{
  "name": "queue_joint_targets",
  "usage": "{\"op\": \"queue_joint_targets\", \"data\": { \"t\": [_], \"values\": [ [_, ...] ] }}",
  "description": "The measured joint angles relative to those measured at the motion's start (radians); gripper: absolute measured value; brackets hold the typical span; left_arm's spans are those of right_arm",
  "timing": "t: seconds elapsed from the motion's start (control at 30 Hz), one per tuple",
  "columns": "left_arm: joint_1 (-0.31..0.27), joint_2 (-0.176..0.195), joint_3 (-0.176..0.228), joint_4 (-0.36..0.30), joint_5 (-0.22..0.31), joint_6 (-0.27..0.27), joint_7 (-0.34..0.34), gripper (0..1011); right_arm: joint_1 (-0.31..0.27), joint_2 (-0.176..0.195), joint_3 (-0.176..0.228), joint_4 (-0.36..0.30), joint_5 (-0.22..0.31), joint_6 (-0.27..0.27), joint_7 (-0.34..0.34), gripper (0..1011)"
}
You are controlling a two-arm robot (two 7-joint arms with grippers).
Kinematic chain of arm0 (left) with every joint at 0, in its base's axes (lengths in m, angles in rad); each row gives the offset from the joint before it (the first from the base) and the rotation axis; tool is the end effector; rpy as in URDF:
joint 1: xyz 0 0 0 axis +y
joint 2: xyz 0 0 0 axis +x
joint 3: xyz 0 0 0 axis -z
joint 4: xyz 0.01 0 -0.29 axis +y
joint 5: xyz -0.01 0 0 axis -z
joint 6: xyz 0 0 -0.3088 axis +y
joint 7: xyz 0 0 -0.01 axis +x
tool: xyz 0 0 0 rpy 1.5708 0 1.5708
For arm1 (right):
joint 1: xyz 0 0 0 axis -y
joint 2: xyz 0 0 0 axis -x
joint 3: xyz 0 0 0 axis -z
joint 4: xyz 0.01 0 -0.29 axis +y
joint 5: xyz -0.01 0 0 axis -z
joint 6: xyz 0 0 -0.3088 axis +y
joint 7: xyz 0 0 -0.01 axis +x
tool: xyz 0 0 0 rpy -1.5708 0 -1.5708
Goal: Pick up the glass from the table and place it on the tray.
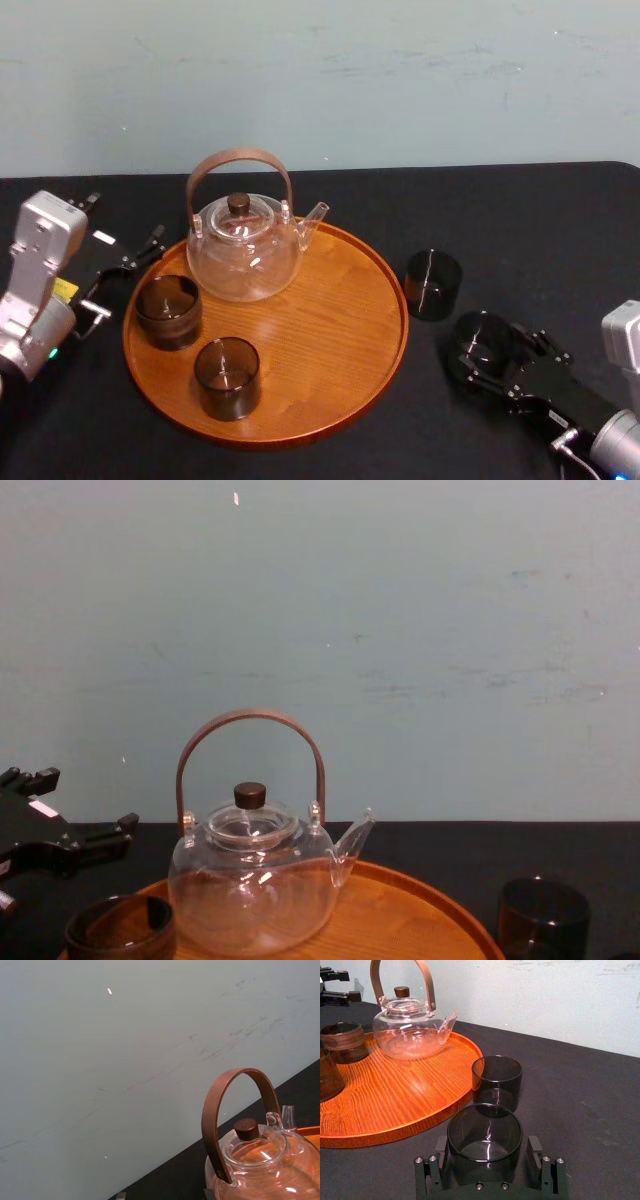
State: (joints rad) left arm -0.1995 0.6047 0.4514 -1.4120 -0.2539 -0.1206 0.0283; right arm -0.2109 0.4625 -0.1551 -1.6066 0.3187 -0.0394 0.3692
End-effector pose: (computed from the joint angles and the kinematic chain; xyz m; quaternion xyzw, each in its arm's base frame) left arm 0.3581 0.0827 -0.3023 0.1415 -0.1325 0.5799 0.7913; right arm 0.2591 -0.0832 -0.3424 -0.1049 0.0471 -0.4880 0.8652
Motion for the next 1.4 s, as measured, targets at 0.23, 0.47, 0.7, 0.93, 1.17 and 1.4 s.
{"op": "queue_joint_targets", "data": {
  "t": [0.23,0.47,0.7,0.93,1.17,1.4],
  "values": [
    [0.0,0.0,0.0,0.0,0.0,0.0,0.0,1001,0.042,-0.006,-0.019,0.039,0.004,0.006,0.016,1002],
    [0.0,0.0,0.0,0.0,0.0,0.0,0.0,1001,0.08,-0.011,-0.039,0.074,0.005,0.009,0.028,1002],
    [0.0,0.0,0.0,0.0,0.0,0.0,0.0,1001,0.114,-0.017,-0.061,0.11,0.003,0.005,0.037,1002],
    [0.0,0.0,0.0,0.0,0.0,0.0,0.0,1001,0.122,-0.021,-0.065,0.12,0.001,-0.001,0.036,1002],
    [0.0,0.0,0.0,0.0,0.0,0.0,0.0,1001,0.12,-0.02,-0.065,0.118,0.0,-0.001,0.035,960],
    [0.0,0.0,0.0,0.0,0.0,0.0,0.0,1001,0.119,-0.019,-0.064,0.117,0.0,0.0,0.035,905]
  ]
}}
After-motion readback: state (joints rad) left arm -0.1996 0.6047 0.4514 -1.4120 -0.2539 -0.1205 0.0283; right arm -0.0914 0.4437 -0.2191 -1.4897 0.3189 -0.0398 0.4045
